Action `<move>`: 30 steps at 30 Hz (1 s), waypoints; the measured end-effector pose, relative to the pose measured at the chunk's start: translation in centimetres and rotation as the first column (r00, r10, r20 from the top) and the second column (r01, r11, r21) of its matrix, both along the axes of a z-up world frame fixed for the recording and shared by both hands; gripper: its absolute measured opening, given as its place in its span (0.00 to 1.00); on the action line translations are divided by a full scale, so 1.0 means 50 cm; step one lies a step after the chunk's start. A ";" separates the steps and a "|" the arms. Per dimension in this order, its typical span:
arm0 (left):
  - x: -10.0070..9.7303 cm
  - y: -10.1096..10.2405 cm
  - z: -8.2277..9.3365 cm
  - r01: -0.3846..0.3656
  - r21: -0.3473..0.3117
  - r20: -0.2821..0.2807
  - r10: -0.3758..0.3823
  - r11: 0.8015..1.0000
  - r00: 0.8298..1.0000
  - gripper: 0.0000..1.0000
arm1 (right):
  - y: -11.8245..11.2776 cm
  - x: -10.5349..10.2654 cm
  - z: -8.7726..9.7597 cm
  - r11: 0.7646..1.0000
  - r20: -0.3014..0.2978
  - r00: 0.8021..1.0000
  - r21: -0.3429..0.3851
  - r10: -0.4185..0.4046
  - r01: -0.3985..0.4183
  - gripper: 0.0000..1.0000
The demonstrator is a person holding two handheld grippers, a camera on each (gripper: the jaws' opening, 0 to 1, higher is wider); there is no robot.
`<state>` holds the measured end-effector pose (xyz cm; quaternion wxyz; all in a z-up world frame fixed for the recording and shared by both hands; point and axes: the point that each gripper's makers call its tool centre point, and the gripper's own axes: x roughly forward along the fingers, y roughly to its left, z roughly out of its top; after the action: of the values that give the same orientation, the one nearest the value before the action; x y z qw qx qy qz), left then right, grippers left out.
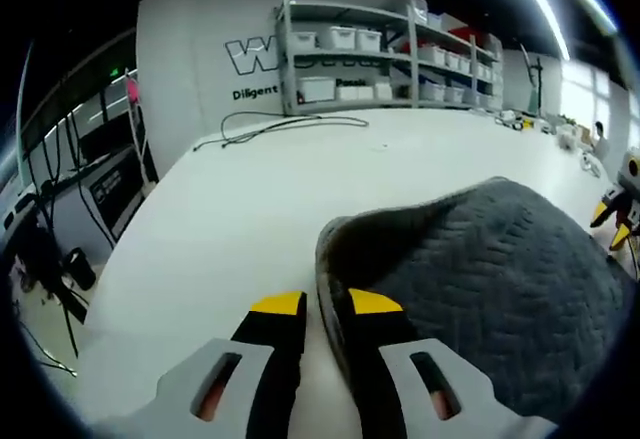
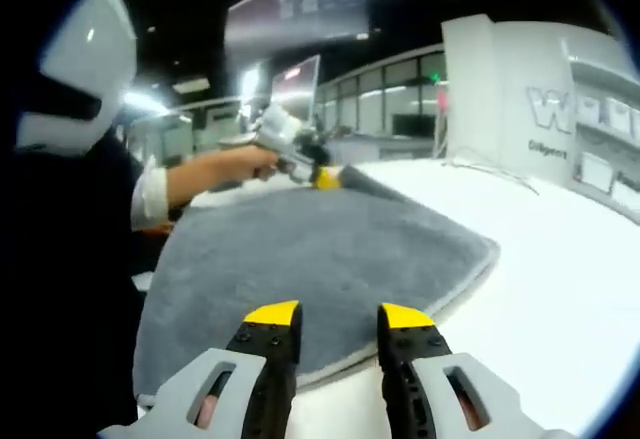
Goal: Open the folded towel by lifting each exposed corner and separating the folded layers until the towel lies flat within the target outline without major curled edges
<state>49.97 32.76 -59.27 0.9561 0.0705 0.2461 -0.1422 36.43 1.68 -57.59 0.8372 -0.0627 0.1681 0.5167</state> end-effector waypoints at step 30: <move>-0.048 -0.036 0.051 -0.010 -0.090 0.058 0.015 0.996 0.998 0.32 | -0.060 0.216 0.018 0.980 0.054 0.986 -0.116 -0.158 0.163 0.29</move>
<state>47.55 30.97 -56.70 0.9660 0.0302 0.2120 -0.1450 47.21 -1.30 -56.69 0.8744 -0.1108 0.1846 0.4348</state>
